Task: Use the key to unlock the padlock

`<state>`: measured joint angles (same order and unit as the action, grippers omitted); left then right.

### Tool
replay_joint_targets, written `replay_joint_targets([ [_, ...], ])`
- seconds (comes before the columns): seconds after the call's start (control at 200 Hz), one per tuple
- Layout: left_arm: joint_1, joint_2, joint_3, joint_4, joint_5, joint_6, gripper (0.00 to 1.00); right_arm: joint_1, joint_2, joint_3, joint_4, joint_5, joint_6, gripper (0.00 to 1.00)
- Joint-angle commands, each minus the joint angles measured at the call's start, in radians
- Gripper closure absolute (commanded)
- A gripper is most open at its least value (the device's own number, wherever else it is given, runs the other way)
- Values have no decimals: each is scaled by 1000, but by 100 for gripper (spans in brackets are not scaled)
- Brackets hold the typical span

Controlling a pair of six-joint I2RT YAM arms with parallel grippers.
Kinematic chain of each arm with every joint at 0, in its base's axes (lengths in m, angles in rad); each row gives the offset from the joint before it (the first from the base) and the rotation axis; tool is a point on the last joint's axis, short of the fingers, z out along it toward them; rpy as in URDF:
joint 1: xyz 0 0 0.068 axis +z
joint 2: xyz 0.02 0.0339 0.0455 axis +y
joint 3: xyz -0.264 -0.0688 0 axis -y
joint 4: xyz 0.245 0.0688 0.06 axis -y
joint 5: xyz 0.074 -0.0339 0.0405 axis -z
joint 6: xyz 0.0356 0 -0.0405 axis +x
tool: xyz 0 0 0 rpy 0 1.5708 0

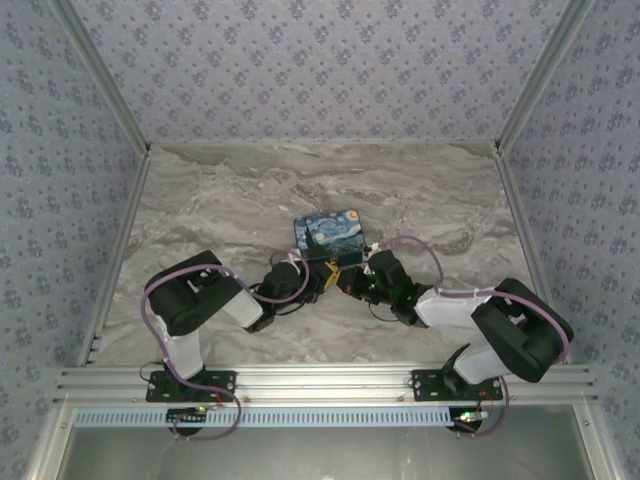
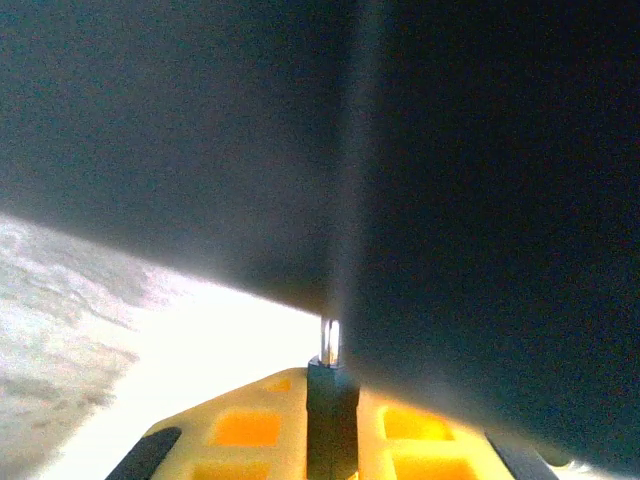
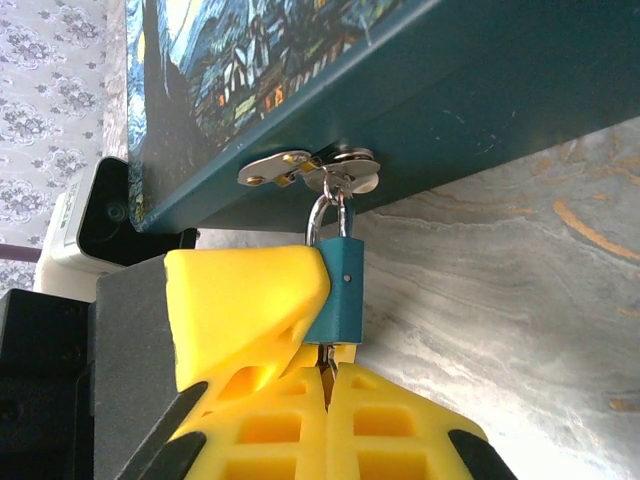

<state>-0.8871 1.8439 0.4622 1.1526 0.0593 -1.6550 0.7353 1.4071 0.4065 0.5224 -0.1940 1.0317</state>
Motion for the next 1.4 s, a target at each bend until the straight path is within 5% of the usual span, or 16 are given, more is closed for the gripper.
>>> replay_joint_targets([
  [0.0, -9, -3, 6, -52, -1, 13, 93, -4, -71, -3, -59, 8, -67, 85],
  [0.28, -9, -37, 16, -106, -3, 36, 98, -14, -276, -4, -363, 90, -335, 55],
  [0.645, -9, -96, 44, -225, 10, 3, 99, 63, -534, 45, -556, 231, -1022, 40],
  [0.904, -8, -147, 65, -335, 30, -41, 100, 279, -511, -32, -385, 512, -1537, 38],
  [1.139, -8, -173, 84, -404, 49, -74, 100, 341, -351, -62, -272, 719, -1676, 39],
  [1.394, -7, -175, 99, -424, 65, -95, 100, 356, -172, -41, -126, 729, -1728, 40],
])
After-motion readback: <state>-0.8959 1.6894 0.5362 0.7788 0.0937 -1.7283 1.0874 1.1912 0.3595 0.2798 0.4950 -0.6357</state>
